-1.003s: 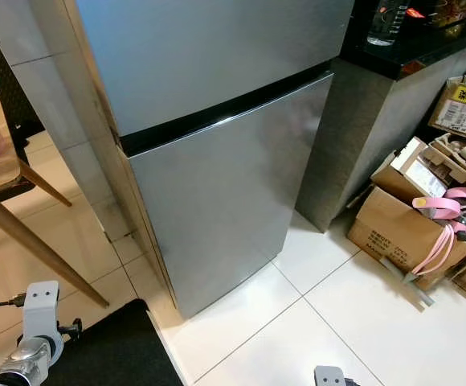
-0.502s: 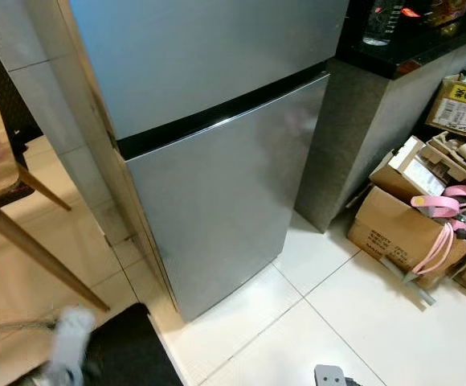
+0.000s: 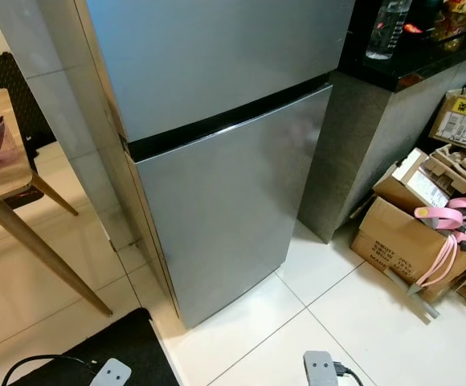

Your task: Restocking fridge

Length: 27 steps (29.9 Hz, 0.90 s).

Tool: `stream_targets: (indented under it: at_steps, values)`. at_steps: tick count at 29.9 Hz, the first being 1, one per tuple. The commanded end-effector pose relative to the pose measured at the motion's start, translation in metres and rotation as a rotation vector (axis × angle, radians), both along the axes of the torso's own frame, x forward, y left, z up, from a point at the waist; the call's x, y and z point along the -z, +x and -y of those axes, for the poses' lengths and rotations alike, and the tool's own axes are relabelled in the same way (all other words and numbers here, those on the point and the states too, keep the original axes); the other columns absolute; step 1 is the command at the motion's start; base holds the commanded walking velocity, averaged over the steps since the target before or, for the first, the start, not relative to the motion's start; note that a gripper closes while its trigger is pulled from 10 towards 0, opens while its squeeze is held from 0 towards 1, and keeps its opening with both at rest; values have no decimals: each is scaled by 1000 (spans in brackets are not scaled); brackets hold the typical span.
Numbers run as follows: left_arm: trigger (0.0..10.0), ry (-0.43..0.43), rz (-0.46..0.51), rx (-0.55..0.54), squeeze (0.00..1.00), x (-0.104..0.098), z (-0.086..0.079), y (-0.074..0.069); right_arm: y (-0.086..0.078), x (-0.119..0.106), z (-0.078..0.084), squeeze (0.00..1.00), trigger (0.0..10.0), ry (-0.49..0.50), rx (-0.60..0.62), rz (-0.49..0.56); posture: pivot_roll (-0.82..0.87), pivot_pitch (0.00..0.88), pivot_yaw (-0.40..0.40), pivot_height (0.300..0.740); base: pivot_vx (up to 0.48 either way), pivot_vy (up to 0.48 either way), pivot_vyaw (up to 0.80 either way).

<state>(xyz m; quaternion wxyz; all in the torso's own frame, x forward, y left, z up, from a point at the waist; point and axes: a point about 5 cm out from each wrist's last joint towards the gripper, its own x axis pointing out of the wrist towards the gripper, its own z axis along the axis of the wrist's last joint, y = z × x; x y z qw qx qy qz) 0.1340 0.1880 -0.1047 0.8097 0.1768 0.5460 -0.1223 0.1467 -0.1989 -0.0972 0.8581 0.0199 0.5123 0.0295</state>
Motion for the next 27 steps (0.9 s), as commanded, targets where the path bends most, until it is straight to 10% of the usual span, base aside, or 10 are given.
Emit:
stream_targets:
  at_steps: [1,27]
  values:
    - [10000,-47,-17,7,0,1,12,-1,4,0,-11,0,10000,34,-60,-3,-52,0,-6,740,0,0,0]
    - [10000,-77,-33,5,0,1,17,2,-1,2,-17,0,10000,42,-140,-45,-43,0,-18,740,0,0,0]
